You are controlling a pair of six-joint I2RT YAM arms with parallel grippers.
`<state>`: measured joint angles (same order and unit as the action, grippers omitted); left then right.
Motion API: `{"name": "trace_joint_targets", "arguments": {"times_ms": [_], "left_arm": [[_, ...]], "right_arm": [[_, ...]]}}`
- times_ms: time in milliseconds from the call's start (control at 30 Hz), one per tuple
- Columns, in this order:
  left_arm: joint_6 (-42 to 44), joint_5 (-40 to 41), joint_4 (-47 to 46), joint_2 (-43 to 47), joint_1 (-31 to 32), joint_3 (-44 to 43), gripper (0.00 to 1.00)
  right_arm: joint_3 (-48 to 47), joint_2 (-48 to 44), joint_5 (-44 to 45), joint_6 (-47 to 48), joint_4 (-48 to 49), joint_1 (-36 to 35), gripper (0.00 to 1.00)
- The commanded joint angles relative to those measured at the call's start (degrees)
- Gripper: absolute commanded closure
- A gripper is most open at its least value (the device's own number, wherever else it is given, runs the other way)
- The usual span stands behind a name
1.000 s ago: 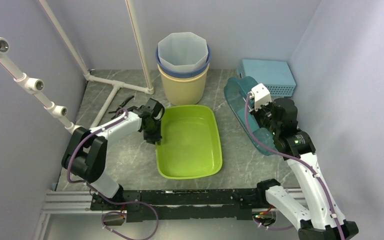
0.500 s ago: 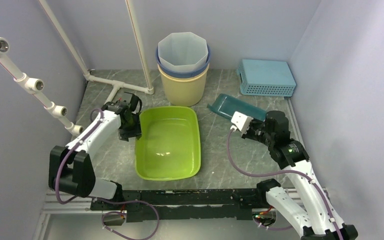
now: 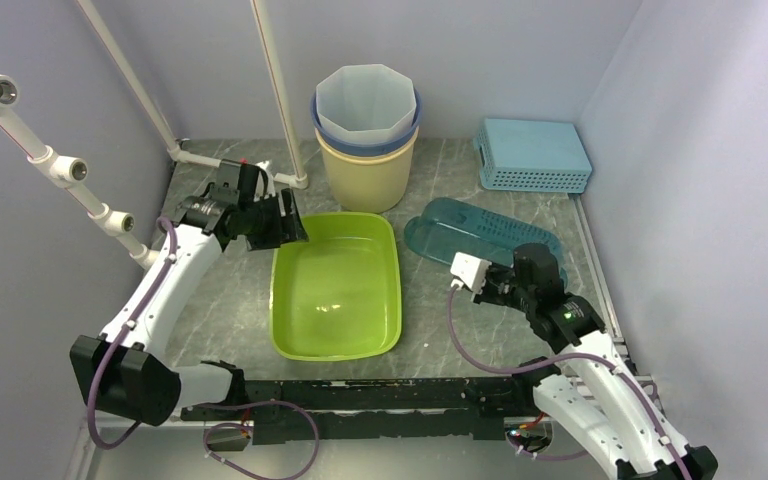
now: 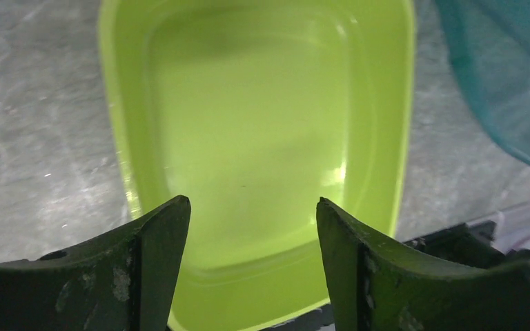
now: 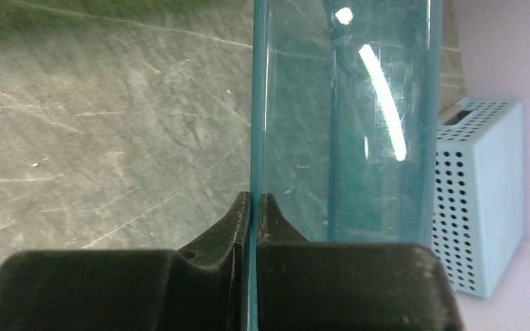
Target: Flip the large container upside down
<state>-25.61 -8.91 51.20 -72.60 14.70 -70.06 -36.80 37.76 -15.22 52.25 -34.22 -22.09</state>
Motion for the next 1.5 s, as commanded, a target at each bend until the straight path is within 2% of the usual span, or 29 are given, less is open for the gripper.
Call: {"name": "trace_joint_targets", "arguments": {"times_ms": [0,200,367,700,933,1400,1467], "left_arm": [[-1.5,-10.5,-5.1,-0.1,0.1,-1.6,0.28],[-1.7,-14.5,-7.0,-0.3,0.1,-0.4,0.29],[-1.2,-16.3,-7.4,-0.8,0.1,-0.5,0.29],[-1.2,-17.6,-8.3,-0.7,0.1,0.5,0.30],[-1.2,-18.9,-9.1,-0.5,0.1,1.9,0.30],[-0.8,-21.8,-10.4,-2.0,0.1,1.7,0.29],[-0.8,-22.1,-10.6,-2.2,0.1,1.6,0.29]], "right_arm": [[1.0,-0.9,-1.5,-3.4,-2.1,-0.6,0.97],[1.2,1.3,-0.8,-4.0,-7.1,-0.6,0.96],[0.2,3.5,-3.7,-4.8,-11.1,-0.5,0.96],[0.0,6.5,-5.1,-6.2,-12.5,-0.6,0.96],[0.9,7.5,-2.4,-8.3,-11.7,-0.7,0.95],[0.9,7.9,-1.9,-8.6,-11.5,-0.9,0.86],[0.6,8.0,-2.2,-8.7,-11.7,-0.9,0.81]]}}
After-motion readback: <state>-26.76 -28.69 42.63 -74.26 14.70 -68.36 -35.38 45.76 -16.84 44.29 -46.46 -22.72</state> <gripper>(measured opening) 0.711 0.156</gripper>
